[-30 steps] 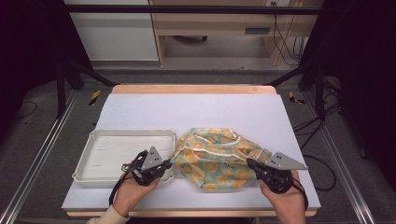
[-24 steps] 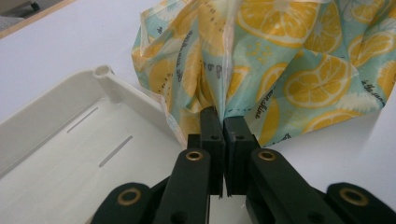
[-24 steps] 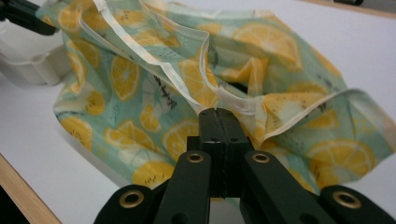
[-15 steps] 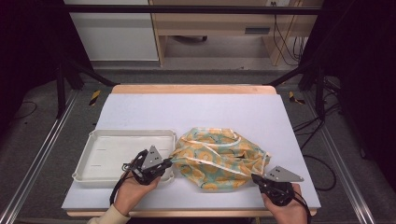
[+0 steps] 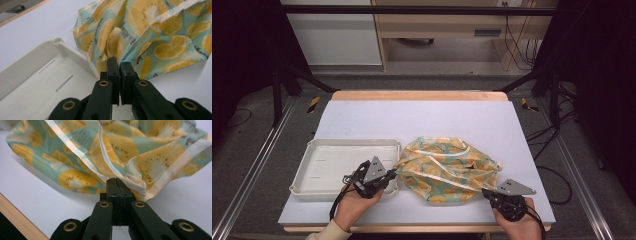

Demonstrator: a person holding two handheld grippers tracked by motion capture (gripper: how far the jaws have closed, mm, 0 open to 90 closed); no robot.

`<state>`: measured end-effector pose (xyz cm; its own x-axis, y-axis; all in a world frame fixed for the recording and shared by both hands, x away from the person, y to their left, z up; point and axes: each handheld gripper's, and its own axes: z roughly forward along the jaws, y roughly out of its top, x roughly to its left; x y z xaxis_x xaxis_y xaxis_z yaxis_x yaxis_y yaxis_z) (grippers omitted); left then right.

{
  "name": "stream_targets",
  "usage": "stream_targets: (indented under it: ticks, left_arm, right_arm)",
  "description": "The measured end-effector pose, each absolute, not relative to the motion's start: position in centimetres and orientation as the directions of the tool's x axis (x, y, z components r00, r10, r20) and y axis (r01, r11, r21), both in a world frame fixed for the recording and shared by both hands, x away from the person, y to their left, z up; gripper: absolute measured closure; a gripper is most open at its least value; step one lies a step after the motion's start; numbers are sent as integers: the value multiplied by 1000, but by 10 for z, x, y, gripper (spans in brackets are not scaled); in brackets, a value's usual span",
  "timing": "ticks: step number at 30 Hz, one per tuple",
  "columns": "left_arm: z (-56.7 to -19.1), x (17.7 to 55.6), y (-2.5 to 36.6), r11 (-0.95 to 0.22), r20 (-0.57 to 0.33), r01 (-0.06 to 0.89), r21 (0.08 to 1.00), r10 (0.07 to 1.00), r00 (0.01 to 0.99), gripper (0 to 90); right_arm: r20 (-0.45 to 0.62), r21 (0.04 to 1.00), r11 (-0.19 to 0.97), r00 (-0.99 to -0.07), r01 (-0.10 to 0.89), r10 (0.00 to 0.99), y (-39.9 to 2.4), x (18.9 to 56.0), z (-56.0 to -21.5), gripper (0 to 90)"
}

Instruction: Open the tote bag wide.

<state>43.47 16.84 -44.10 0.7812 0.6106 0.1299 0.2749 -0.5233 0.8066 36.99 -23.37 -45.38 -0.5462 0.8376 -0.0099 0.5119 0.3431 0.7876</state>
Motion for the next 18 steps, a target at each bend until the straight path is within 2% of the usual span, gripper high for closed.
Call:
stream_targets:
  ticks: [7,11,18]
  left_arm:
    - [-442,435,169,-527,134,272,805,609,782,883]
    - [-442,436,170,-522,131,276,807,614,779,882]
    - [-441,435,170,-525,137,271,807,613,778,883]
  right_arm:
    - [-4,838,309,-561,450,828,-229,366,-440,688]
    - [0,865,286,-572,411,820,-227,363,-429,623]
    - [-7,884,279,-587,375,810,-221,360,-414,581]
